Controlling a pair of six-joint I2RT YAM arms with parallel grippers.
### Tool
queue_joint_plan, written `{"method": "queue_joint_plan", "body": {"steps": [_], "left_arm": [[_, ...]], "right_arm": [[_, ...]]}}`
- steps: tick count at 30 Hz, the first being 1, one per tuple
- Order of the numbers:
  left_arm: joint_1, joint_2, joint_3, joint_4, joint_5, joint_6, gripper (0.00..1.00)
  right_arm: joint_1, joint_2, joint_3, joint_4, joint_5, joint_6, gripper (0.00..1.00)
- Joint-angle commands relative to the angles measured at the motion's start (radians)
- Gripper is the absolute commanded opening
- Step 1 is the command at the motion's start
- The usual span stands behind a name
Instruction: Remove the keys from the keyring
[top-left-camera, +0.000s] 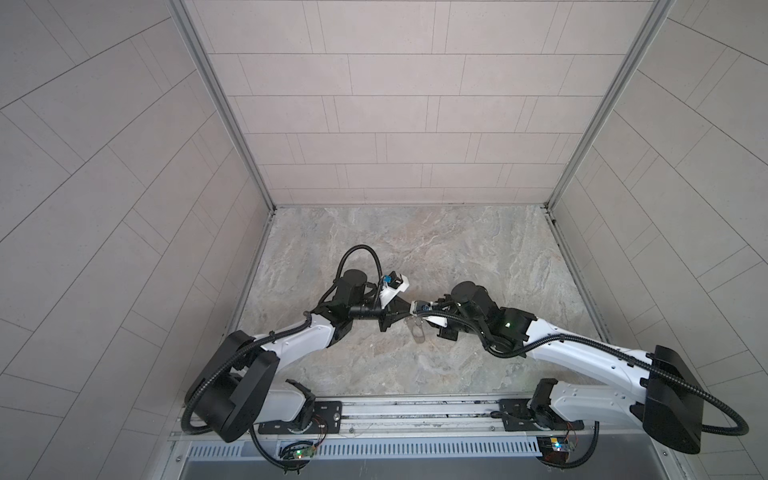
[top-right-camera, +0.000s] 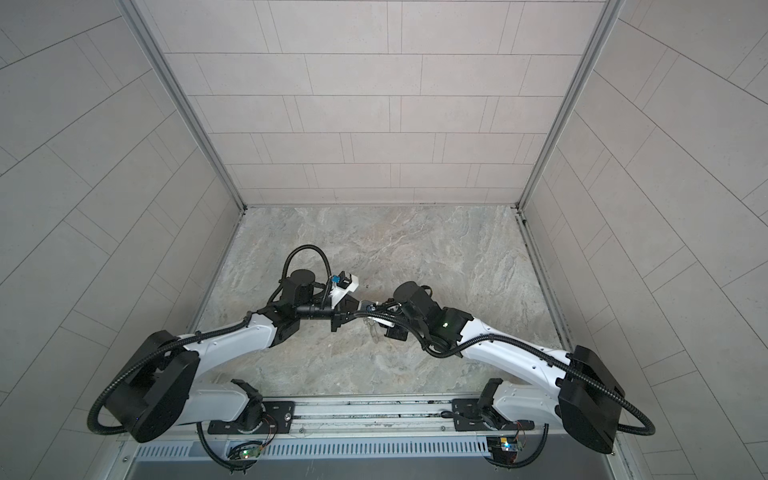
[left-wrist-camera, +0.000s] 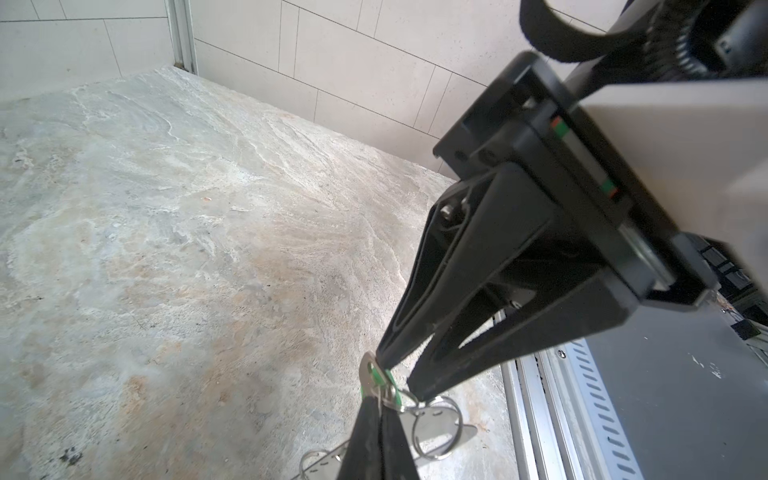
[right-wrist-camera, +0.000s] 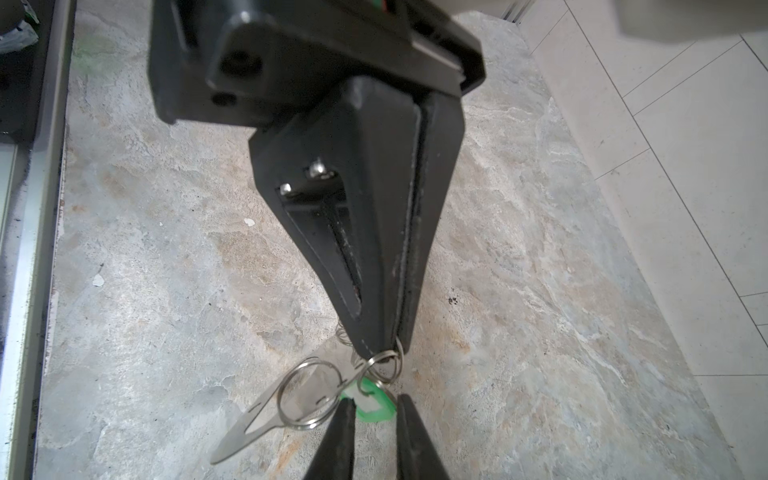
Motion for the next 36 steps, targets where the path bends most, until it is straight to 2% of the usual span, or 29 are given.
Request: {"method": "queue_joint_plan", "body": {"steps": [1, 6, 17, 25, 33, 36], "left_arm": [[-0.008, -0.032, -0.018, 0.049, 0.0, 0.04, 0.0], [-0.015, -0.061, -0.034, 0.053, -0.022, 0.086, 0.0], [-0.039, -0.099, -0.03, 0.032, -0.05, 0.162, 0.0], [-0.059, -0.12, -0.012, -0.028, -0.048, 0.21, 0.0], [-0.066, -0.143, -0.008, -0.032, -0.06, 0.22, 0.0], [-0.068, -0.15, -0.005, -0.034, -0.065, 0.223, 0.0]], "right_arm": [[-0.001, 0.005, -0.006, 0.01, -0.017, 0.011, 0.22], [-0.028, -0.018, -0.032, 0.026, 0.0, 0.074, 0.25], [-0.096, 0.013, 0.023, -0.078, -0.235, 0.03, 0.28], [-0.096, 0.041, 0.054, -0.086, -0.257, 0.037, 0.29], [-0.096, 0.054, 0.079, -0.151, -0.295, 0.016, 0.2], [-0.097, 0.043, 0.078, -0.151, -0.293, 0.024, 0.12]]}}
